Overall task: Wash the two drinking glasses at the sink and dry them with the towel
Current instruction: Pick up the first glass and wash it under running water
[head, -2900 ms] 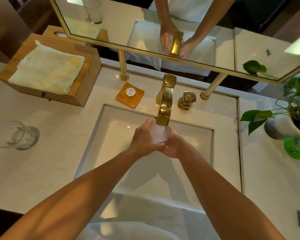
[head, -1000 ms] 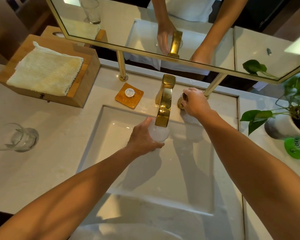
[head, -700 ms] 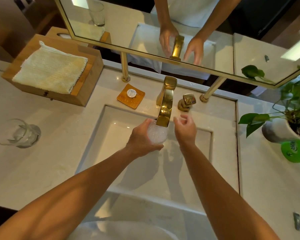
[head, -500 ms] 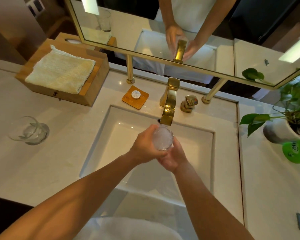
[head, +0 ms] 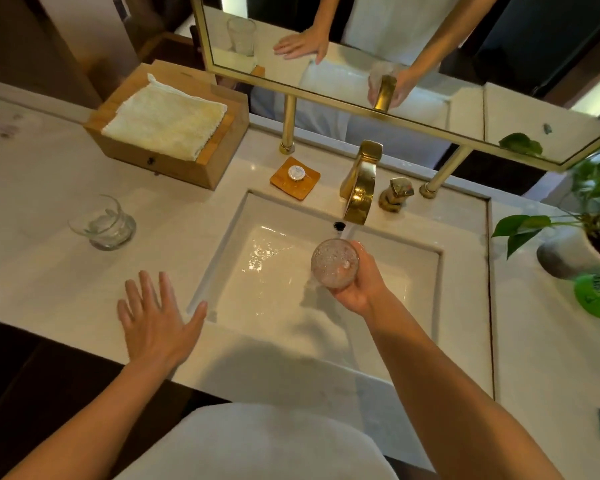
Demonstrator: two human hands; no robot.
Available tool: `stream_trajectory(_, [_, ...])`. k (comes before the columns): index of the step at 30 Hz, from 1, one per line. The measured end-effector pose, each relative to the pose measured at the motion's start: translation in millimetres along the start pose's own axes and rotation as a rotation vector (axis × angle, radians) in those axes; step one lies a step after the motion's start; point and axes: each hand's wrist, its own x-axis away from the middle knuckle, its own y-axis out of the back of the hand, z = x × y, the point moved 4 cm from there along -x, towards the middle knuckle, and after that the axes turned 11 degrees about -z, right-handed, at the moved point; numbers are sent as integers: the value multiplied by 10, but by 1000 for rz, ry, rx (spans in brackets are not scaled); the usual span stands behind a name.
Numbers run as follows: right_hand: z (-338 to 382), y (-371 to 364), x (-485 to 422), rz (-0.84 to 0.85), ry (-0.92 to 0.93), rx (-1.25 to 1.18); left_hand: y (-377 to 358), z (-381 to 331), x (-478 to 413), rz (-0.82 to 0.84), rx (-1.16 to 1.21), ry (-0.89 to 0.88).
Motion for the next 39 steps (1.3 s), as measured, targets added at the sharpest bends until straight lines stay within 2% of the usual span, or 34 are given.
stream_trajectory(5, [82,-40,63,-187,225,290,-46,-1,6,-15,-3,-1])
stream_trajectory(7, [161,-91,135,-306,434,501,-48,7,6,-18,-5,1])
stream_trajectory(9, [229,-216,245,-330,700,751,-37,4,8,-13,2,0])
stream_trajectory(11, [237,-372,378,-301,979,1011,-33,3,11,-1,-1,6])
stream_trajectory(13, [192,-547,534,-264,1351,1349,-35,4,8,7,-10,12])
stream_trajectory(15, [127,-686,625,-147,1630,1546,-36,3,2,15,-13,12])
stream_trajectory(19, [34,-866,646,53,1874,1783,-34,9,8,3,-14,5])
stream_trajectory(23, [-4,-949,585,151,1925,1952,-29,7,13,-10,-4,9])
stream_trajectory(25, [-24,-974,554,212,1880,1966,-29,5,8,-2,-7,11])
stream_trajectory(26, [-18,-999,556,201,1796,1904,-29,4,7,2,-8,11])
stream_trajectory(28, [31,-1050,564,44,1478,1625,-35,7,8,5,-11,13])
stream_trajectory(29, [41,-1044,532,-46,1200,1416,-40,8,9,6,-12,15])
stream_trajectory(30, [-11,-1001,466,-82,843,1147,-47,10,11,4,-10,18])
stream_trajectory(32, [-272,-907,402,-60,159,605,-56,15,4,2,1,19])
stream_trajectory(33, [-399,-872,402,-36,-55,391,-58,17,4,7,2,15])
stream_trajectory(34, [-500,-838,379,-24,-162,225,-64,21,1,19,-2,14])
stream_trajectory(36, [-665,-749,338,-34,-220,41,-50,10,-13,69,14,41])
stream_trajectory(39, [-837,-657,294,-44,-272,-107,174,-161,-60,135,255,92])
